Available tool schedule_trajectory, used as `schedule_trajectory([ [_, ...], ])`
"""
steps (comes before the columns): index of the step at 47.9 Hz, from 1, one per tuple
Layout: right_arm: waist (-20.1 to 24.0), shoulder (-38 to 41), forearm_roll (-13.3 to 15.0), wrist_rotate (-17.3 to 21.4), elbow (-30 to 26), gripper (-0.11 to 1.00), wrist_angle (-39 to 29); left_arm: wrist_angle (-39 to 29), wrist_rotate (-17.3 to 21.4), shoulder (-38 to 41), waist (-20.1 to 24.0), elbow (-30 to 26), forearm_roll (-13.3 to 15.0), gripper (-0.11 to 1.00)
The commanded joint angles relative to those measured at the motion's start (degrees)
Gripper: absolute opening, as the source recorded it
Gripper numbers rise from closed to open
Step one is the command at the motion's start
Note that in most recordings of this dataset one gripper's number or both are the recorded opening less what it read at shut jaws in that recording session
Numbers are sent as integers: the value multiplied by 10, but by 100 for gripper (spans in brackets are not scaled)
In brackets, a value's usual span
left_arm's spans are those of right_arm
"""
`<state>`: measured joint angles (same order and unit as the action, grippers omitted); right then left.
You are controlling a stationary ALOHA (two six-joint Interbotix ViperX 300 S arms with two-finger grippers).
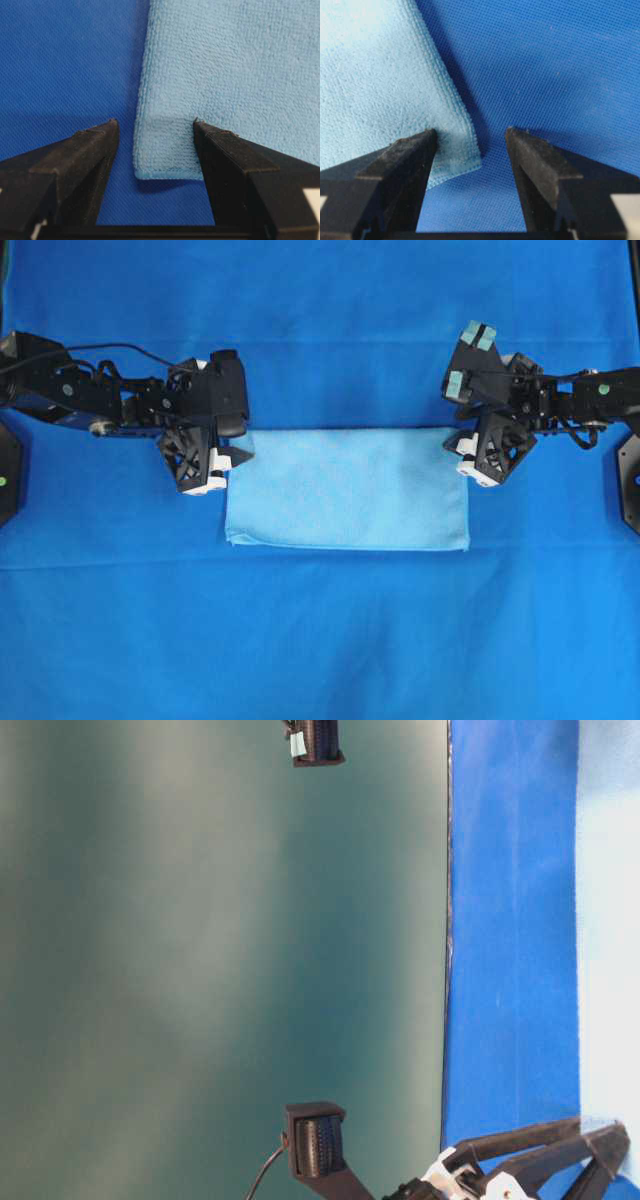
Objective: Fold the light blue towel.
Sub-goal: 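Grasp the left and right ends of the folded towel with both grippers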
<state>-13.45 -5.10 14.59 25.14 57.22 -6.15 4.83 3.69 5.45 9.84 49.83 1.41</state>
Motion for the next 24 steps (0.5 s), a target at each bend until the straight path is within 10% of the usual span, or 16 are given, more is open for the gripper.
schedule_trajectory([
  [1,-4,-3,2,1,-7,62,3,2,-1,2,3,-6,0,61],
  [7,-4,-3,2,1,-7,57,3,-4,-1,2,3,-5,0,57],
  [17,-4,-6,2,2,-4,4,3,-36,2,1,-3,-9,-2,20],
  [24,-4,-8,1,3,-7,2,4,-57,19,-3,-2,-10,-2,3],
])
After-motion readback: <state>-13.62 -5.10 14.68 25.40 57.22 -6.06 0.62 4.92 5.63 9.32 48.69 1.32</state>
